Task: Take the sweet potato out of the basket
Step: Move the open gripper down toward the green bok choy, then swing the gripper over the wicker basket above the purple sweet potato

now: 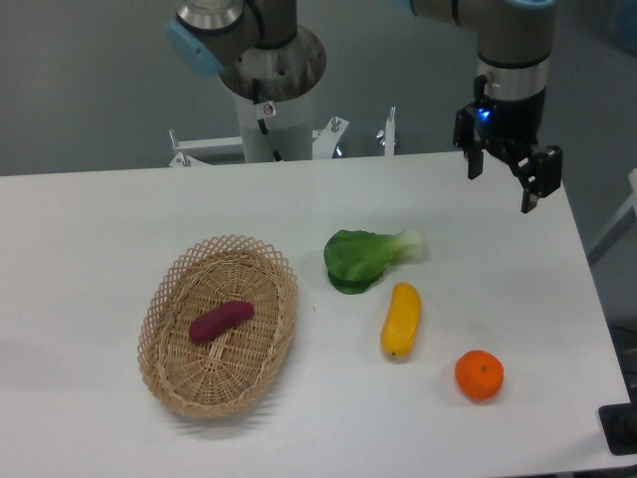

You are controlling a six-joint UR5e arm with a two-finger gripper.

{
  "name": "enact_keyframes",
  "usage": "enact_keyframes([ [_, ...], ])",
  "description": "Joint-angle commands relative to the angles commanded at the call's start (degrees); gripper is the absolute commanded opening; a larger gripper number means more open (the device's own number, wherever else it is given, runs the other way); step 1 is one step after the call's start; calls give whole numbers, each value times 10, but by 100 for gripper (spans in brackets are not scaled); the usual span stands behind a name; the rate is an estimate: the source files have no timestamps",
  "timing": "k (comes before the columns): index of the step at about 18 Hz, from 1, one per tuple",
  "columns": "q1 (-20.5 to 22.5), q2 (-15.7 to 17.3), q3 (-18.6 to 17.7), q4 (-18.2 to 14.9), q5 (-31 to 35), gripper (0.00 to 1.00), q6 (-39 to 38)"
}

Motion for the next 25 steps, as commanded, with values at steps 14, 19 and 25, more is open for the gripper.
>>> enact_keyframes([
  [14, -75, 3, -44, 28, -8, 100, -223],
  [19, -153, -24, -42, 70, -7, 100, -385],
  [25, -215, -50, -49, 76, -5, 100, -410],
])
